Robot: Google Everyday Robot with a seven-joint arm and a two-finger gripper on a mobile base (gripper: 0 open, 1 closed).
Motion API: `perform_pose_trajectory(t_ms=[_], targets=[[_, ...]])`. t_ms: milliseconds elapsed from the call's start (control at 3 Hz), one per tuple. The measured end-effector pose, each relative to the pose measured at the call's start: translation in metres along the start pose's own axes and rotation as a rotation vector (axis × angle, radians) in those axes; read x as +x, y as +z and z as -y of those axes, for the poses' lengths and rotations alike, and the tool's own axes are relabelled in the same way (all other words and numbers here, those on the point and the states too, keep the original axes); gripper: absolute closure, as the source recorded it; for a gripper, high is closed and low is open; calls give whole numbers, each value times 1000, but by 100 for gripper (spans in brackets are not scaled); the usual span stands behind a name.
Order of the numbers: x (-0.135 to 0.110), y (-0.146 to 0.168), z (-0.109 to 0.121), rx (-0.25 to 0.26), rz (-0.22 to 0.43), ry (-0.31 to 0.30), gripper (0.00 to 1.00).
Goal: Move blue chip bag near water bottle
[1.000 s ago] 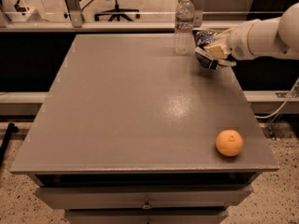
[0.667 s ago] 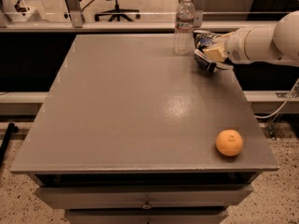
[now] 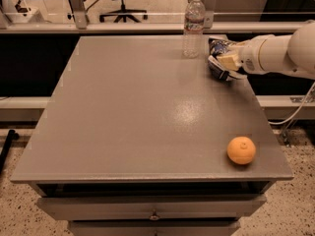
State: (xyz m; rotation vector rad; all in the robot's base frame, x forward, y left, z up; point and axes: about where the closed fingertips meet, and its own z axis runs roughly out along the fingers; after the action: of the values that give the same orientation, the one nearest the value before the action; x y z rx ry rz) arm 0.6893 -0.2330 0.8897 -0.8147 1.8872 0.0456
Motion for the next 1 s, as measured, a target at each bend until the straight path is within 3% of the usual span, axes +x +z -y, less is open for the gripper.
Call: perform_pose_trajectory(t_ms=[1000], targets=[[1, 5, -2, -8, -6, 18, 12]])
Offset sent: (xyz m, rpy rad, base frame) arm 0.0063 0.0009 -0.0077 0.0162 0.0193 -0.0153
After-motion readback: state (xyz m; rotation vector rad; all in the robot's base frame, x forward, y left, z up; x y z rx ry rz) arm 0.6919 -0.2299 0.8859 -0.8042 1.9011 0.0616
